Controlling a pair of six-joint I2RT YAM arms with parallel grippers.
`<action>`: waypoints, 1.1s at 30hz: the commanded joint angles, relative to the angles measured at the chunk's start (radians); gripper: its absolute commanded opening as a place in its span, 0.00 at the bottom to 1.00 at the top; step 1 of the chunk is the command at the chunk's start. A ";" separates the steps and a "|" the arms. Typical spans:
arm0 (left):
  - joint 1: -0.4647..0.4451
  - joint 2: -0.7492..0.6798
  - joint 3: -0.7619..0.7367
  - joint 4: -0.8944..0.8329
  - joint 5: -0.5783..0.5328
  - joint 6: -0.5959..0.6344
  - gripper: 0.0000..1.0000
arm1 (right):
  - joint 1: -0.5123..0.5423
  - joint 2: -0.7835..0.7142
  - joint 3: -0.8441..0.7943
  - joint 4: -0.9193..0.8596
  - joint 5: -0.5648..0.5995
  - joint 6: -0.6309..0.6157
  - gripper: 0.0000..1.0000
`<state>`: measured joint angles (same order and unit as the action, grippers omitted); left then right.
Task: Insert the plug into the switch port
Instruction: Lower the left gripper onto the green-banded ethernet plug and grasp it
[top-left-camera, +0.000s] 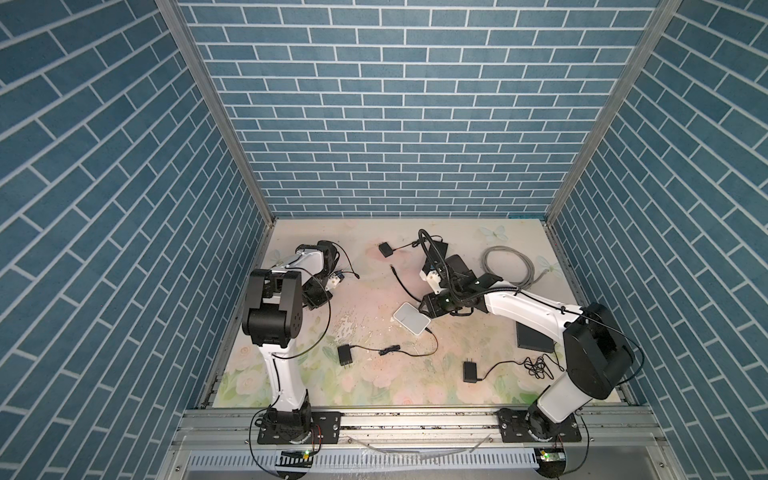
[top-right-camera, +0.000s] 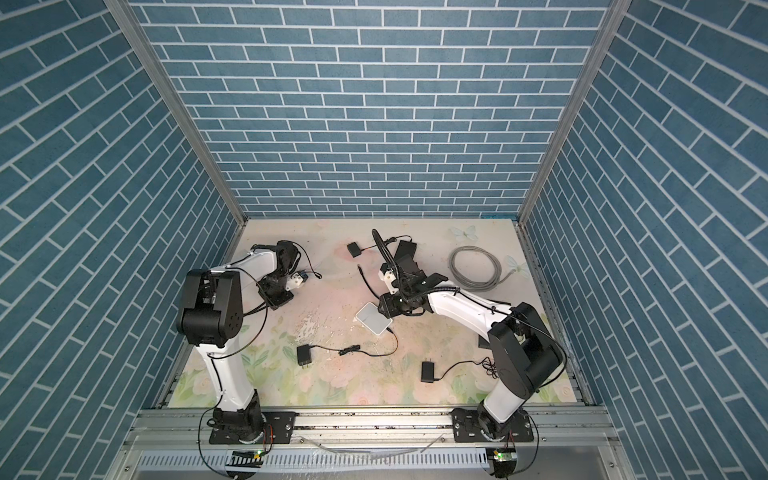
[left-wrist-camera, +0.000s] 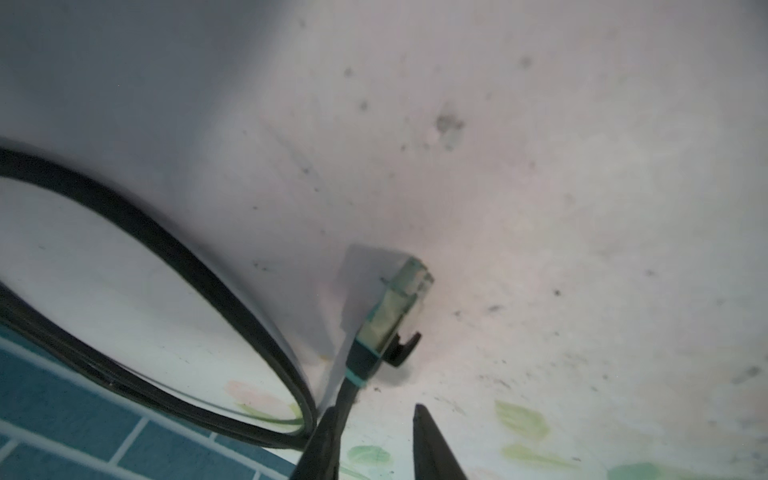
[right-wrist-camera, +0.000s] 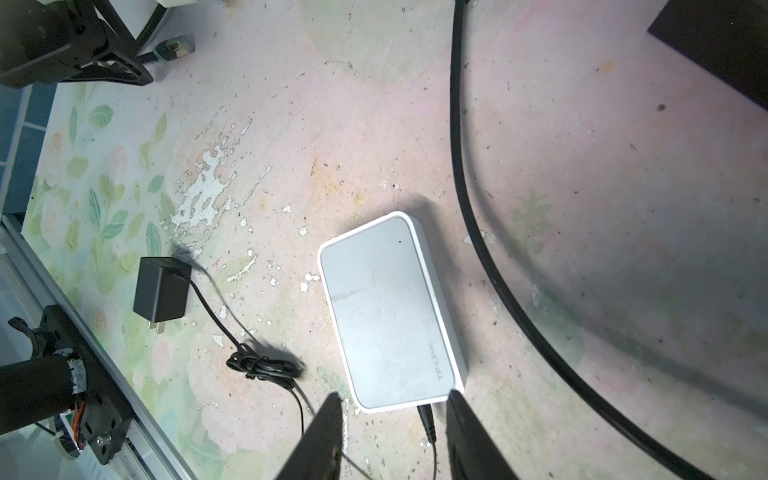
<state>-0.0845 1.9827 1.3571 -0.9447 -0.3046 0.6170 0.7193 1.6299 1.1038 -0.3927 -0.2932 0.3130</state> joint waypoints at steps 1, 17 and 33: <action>0.012 0.031 -0.004 -0.015 0.037 0.000 0.30 | -0.013 -0.009 0.018 -0.009 -0.009 -0.031 0.42; 0.011 0.078 0.047 -0.007 0.027 0.014 0.32 | -0.039 0.001 -0.005 0.040 -0.056 -0.010 0.42; -0.009 0.111 0.113 -0.098 0.291 -0.023 0.01 | -0.043 -0.044 -0.020 0.058 -0.056 -0.004 0.42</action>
<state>-0.0772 2.0792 1.4628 -1.0618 -0.1822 0.5964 0.6811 1.6211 1.1027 -0.3519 -0.3412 0.3138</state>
